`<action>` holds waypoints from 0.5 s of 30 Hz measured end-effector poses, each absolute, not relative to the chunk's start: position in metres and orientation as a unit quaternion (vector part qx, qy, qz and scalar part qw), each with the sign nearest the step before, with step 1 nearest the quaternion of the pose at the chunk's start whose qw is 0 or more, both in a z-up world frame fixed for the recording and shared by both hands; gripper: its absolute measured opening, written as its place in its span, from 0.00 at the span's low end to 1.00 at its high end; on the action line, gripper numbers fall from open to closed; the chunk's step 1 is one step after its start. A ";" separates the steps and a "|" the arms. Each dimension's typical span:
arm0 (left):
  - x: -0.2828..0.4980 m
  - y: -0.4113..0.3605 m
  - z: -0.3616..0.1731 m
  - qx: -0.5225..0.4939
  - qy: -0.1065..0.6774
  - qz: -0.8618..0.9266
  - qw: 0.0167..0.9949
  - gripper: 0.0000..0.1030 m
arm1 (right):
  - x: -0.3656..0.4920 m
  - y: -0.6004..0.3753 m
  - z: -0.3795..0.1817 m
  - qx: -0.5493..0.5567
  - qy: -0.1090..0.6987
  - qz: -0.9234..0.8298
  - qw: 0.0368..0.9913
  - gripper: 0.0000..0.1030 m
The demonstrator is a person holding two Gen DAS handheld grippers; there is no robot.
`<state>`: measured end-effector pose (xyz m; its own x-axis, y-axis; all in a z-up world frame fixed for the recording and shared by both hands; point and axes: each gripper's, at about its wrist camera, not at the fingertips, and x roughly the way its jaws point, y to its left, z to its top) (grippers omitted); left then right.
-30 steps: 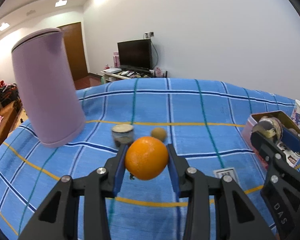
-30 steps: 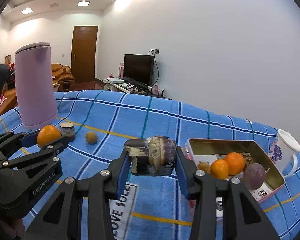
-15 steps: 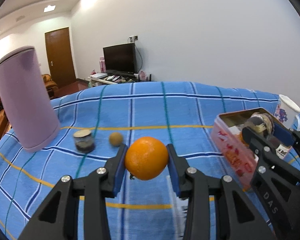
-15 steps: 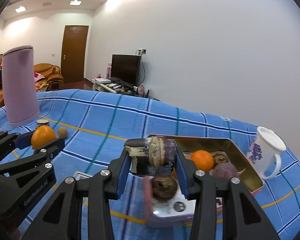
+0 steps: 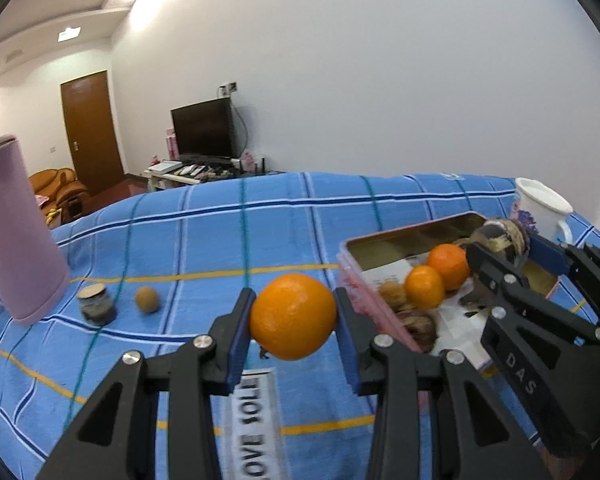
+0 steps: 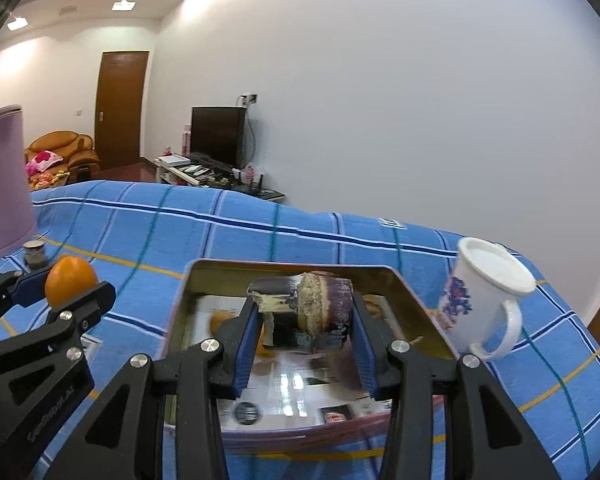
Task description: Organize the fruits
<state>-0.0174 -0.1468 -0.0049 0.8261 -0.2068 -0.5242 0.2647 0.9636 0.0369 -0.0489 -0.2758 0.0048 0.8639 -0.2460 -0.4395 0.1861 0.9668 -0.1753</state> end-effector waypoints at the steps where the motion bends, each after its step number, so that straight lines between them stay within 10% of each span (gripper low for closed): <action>1: -0.018 -0.154 -0.005 0.057 0.267 -0.128 0.953 0.39 | -0.048 -0.280 0.005 -0.063 0.236 -0.116 0.963 0.43; 15: -0.009 -0.218 -0.006 0.065 0.273 -0.165 0.946 0.39 | -0.035 -0.344 0.004 -0.038 0.263 -0.146 0.953 0.43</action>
